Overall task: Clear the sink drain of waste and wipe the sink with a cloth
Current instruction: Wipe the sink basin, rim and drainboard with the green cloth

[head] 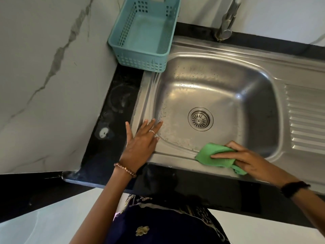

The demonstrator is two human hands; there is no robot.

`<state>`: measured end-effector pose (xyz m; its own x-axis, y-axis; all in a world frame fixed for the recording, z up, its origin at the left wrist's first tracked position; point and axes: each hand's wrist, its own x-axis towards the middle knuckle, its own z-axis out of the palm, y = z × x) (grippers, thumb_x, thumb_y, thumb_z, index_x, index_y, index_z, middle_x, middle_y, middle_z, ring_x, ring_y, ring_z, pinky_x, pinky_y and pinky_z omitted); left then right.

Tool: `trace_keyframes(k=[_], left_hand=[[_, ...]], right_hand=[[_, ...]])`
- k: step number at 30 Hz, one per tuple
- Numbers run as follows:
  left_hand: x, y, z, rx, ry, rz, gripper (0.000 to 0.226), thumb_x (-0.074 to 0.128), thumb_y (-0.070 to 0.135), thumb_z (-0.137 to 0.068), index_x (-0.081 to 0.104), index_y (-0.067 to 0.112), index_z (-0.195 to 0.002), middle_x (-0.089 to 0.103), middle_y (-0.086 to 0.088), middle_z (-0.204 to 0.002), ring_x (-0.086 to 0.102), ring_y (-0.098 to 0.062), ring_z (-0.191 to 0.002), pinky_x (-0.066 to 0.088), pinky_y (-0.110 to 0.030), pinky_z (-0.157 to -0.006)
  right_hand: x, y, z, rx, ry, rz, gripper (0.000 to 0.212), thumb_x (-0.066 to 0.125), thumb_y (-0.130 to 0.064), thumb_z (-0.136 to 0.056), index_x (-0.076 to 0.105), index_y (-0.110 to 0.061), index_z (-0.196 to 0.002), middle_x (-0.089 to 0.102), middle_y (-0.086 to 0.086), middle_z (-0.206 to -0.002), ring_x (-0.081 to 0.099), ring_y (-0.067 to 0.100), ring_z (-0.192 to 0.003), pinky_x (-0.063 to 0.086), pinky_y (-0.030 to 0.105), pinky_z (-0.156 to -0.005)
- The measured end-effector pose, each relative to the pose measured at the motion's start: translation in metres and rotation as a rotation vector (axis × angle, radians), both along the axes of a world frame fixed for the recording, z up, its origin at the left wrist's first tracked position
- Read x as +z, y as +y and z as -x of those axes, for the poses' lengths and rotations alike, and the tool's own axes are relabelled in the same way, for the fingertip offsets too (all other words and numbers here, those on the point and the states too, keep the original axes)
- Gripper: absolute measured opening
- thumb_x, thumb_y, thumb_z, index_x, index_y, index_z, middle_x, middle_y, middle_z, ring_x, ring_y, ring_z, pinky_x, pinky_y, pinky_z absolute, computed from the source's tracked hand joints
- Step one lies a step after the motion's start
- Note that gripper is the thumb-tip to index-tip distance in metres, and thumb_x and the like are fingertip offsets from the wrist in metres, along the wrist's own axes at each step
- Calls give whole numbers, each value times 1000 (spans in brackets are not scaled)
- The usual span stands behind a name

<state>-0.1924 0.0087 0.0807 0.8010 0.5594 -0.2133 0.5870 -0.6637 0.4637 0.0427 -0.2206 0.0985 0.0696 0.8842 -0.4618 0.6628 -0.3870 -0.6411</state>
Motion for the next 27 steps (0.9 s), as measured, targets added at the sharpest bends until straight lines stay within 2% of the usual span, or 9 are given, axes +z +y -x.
trace_keyframes(k=[2,6,9,12,13,16,19,24,27], left_hand=[[0,-4,2,38,-70,46,49,33,22,-99,18,30,-145,20,3,-156,7,-11,-145,-25,-47,-108],[2,-18,-1,143,-231,211,43,35,22,-99,29,32,-140,30,5,-152,13,-6,-142,-23,-44,-112],[5,-21,-3,212,-296,284,39,34,27,-98,27,41,-134,32,5,-151,12,-5,-142,-23,-41,-113],[7,-22,-4,286,-348,322,36,32,27,-99,28,44,-130,32,14,-146,13,-8,-144,-22,-39,-111],[8,-24,-6,298,-353,313,36,32,27,-99,28,44,-130,32,17,-144,14,-8,-144,-22,-39,-110],[9,-35,-18,328,-319,273,37,32,27,-99,29,42,-133,33,14,-146,15,-6,-143,-21,-39,-111],[8,-53,-37,302,-259,237,40,37,30,-97,33,37,-136,34,7,-149,14,-8,-144,-20,-40,-112],[-1,-106,-88,81,-109,158,49,56,30,-89,42,31,-135,36,4,-149,15,-11,-143,-15,-45,-114],[-7,-139,-115,-32,-63,147,43,57,34,-88,49,34,-130,43,10,-144,24,-6,-141,-15,-42,-114]], right_hand=[[2,16,17,22,-23,-66,62,47,7,-88,55,-44,-122,44,-8,-104,52,11,-96,41,21,-87],[-4,72,56,109,-138,-146,54,46,0,-89,56,-38,-125,47,-2,-112,50,11,-91,36,16,-74],[-12,112,86,196,-225,-246,44,51,-10,-90,56,-36,-126,50,2,-114,52,17,-91,38,26,-72],[-19,114,97,251,-252,-327,48,56,-7,-85,58,-38,-121,50,4,-105,49,20,-87,22,24,-64],[-21,106,94,254,-238,-336,52,56,-5,-84,57,-41,-121,49,3,-104,47,18,-86,22,23,-66],[-25,74,68,287,-218,-334,65,50,3,-85,51,-49,-124,48,0,-111,44,14,-88,39,32,-70],[-22,35,30,288,-205,-309,70,46,8,-83,52,-48,-124,50,0,-114,35,7,-82,36,28,-67],[-8,-49,-41,310,-238,-236,75,45,10,-76,54,-47,-123,55,4,-112,51,17,-94,37,26,-78],[-3,-93,-86,283,-274,-187,80,50,15,-68,56,-44,-122,57,7,-112,55,23,-103,43,32,-90]])
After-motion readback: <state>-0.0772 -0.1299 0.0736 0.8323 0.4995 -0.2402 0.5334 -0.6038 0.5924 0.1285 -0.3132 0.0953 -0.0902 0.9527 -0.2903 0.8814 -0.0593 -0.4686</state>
